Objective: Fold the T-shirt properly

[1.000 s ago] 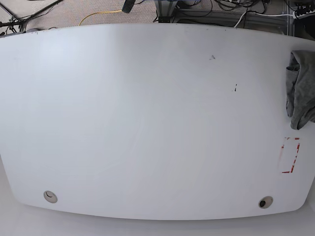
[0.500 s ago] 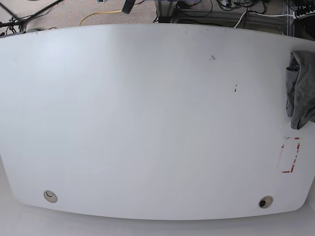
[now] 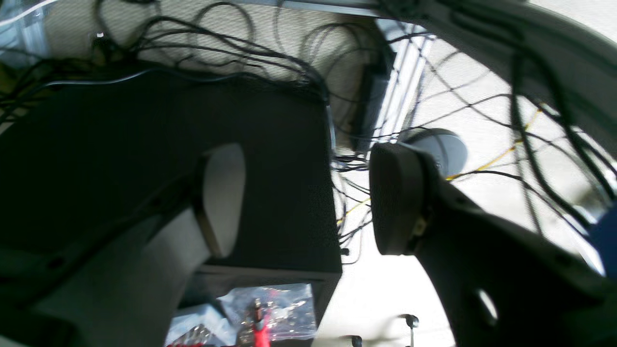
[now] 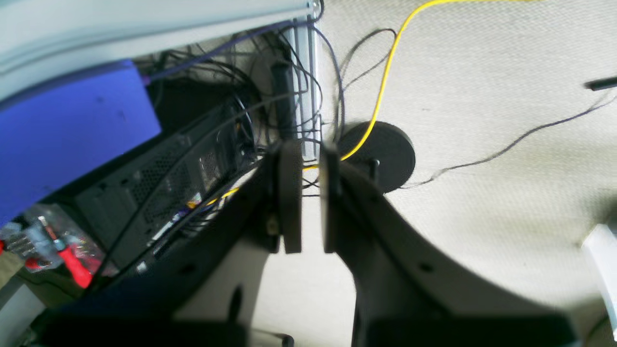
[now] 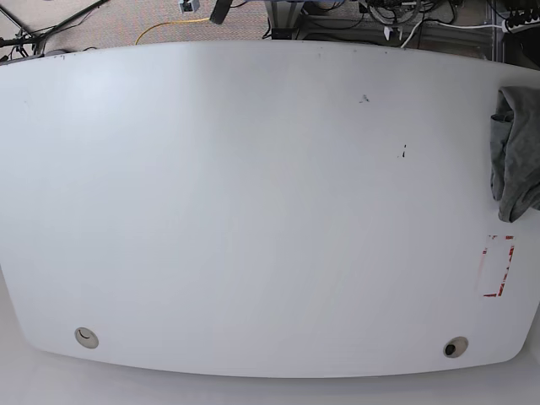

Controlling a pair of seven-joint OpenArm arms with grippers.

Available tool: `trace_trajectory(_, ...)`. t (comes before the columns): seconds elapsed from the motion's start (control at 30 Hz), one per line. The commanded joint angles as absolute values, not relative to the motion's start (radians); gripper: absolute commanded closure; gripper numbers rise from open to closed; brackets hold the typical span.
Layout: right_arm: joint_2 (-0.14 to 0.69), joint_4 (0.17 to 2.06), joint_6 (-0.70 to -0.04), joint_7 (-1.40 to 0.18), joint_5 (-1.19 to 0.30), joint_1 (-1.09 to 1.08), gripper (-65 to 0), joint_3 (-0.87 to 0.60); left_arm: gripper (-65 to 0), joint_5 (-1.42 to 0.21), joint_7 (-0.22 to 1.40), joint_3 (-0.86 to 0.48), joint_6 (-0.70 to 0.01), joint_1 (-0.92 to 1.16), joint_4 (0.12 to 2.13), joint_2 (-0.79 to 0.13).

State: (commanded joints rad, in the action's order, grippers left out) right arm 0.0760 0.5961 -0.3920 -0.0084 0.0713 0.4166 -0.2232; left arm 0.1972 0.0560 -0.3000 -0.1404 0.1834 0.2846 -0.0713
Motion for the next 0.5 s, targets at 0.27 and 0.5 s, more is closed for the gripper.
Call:
trace_trajectory(0.27,0.062,0.596,-0.392,-0.008,0.079,0.400,-5.5,-0.222,-37.6,0.197,0.056,-0.300,-0.140,0.186,0.285,-0.068)
trace_trajectory(0.5,0.058,0.493,-0.390,-0.012,0.079,0.358,-5.5,-0.223,-37.6,0.196,0.053,-0.300,-0.140,0.186,0.285,-0.062)
